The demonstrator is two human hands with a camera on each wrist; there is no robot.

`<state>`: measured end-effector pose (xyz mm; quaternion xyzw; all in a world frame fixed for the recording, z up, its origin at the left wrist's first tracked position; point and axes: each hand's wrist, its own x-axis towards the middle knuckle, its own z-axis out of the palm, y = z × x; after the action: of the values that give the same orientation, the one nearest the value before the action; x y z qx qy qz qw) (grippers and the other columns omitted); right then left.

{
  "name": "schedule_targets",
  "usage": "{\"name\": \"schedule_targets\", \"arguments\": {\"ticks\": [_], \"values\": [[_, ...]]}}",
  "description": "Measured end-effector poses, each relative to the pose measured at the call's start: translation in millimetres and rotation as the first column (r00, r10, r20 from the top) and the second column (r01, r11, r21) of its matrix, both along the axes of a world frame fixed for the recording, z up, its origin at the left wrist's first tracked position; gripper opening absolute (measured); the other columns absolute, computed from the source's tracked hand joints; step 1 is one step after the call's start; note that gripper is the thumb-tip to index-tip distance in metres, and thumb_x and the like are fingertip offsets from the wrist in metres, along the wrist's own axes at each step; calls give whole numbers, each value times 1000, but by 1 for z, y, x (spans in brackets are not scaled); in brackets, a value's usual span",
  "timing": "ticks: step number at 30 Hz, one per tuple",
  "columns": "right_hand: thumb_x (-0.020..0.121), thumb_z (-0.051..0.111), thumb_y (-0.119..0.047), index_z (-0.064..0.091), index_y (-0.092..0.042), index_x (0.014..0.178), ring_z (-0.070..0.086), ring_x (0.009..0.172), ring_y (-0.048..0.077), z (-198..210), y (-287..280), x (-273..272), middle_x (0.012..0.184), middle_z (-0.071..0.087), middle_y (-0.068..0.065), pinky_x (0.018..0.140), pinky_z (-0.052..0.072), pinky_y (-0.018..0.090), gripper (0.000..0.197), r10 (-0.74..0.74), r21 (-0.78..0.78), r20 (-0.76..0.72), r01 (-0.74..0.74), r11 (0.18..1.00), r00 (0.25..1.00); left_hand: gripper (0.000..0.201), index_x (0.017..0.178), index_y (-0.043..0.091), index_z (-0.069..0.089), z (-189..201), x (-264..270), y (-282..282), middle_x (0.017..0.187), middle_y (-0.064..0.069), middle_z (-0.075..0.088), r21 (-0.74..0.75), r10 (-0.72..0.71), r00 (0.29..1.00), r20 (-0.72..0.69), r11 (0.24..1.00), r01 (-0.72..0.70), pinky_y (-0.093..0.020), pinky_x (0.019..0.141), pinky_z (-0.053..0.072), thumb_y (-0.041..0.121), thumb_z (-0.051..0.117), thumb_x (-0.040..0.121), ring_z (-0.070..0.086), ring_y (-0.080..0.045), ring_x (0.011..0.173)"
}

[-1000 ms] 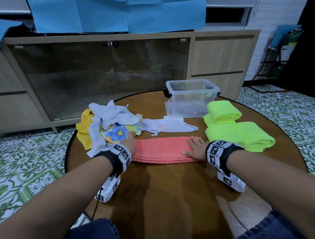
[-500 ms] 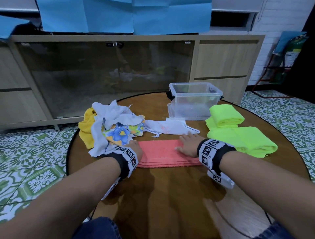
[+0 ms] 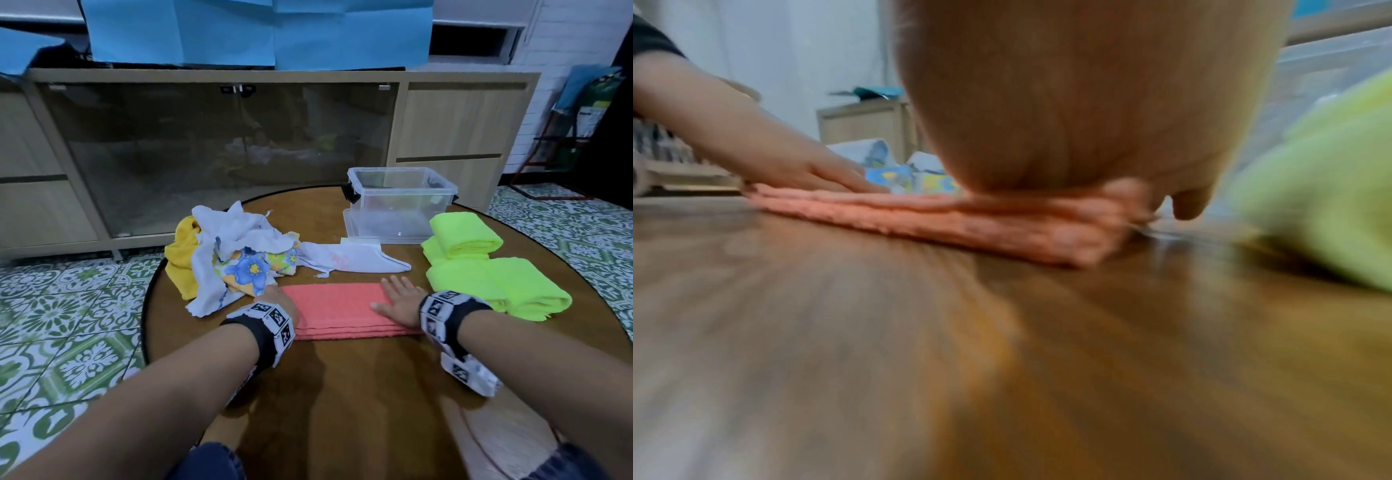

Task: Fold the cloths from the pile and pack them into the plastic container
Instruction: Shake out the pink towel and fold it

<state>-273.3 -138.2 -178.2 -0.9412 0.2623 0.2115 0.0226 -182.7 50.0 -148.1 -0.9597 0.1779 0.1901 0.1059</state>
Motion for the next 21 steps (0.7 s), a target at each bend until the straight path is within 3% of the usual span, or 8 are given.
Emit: {"name": "schedule_targets", "arguments": {"ticks": [1, 3, 5, 8, 11, 13, 15, 21], "values": [[94, 14, -62, -11, -18, 150, -7, 146, 27, -2, -11, -9, 157, -15, 7, 118, 6, 44, 76, -30, -11, 5, 30, 999, 1000, 47, 143, -1, 25, -2, 3, 1, 148, -11, 32, 33, -13, 997, 71, 999, 11, -35, 105, 35, 17, 36, 101, 34, -25, 136], [95, 14, -59, -11, -16, 150, -5, 146, 26, -5, -21, -22, 158, -13, 8, 119, 6, 41, 74, -54, -26, 8, 54, 998, 999, 46, 143, 0, 28, -7, 11, -4, 147, -12, 31, 133, -137, 986, 90, 983, 125, -38, 104, 36, 15, 39, 101, 32, -27, 136], [96, 13, -58, -12, -14, 150, -6, 146, 26, -6, -19, -25, 157, -13, 9, 118, 5, 40, 73, -46, -40, 9, 47, 998, 999, 49, 142, 5, 28, -7, 13, -5, 144, -9, 31, 192, -161, 983, 87, 971, 142, -39, 102, 39, 18, 42, 98, 35, -25, 133], [96, 13, -58, -12, -14, 150, -6, 146, 27, -8, -18, -22, 157, -14, 9, 118, 6, 41, 74, -42, -56, 3, 42, 998, 999, 55, 144, 11, 24, -1, 13, -13, 143, -5, 30, 2, 3, 992, 130, 1000, -3, -34, 99, 38, 25, 44, 95, 38, -21, 130], [95, 15, -60, -11, -15, 150, -5, 146, 29, -7, -19, -20, 157, -14, 9, 118, 6, 43, 75, -55, -44, -6, 55, 998, 998, 57, 149, 12, 15, -11, -2, -27, 154, -11, 14, -177, -241, 948, 207, 944, 279, -42, 111, 23, 35, 31, 99, 18, -27, 142], [95, 15, -60, -11, -15, 150, -5, 146, 29, -8, -19, -21, 157, -14, 9, 118, 6, 43, 76, -58, -29, -10, 57, 998, 998, 60, 152, 17, 3, -21, -22, -38, 158, -11, -3, -272, -399, 906, 144, 864, 424, -47, 117, 10, 42, 21, 101, 0, -29, 146], [95, 16, -61, -11, -16, 150, -5, 146, 28, -10, -18, -22, 157, -13, 9, 119, 6, 43, 76, -60, -24, -2, 60, 998, 998, 62, 151, 20, -5, -29, -36, -49, 157, -9, -13, -271, -456, 890, 18, 854, 443, -48, 117, 3, 47, 17, 100, -9, -30, 145], [94, 19, -62, -13, -18, 150, -5, 146, 28, -14, -21, -23, 158, -12, 8, 119, 6, 44, 78, -70, 36, 33, 69, 997, 997, 77, 149, 23, -13, -37, -18, -49, 156, -6, -21, -137, -469, 877, -106, 880, 455, -54, 114, -2, 63, 20, 93, -13, -30, 144]]}}
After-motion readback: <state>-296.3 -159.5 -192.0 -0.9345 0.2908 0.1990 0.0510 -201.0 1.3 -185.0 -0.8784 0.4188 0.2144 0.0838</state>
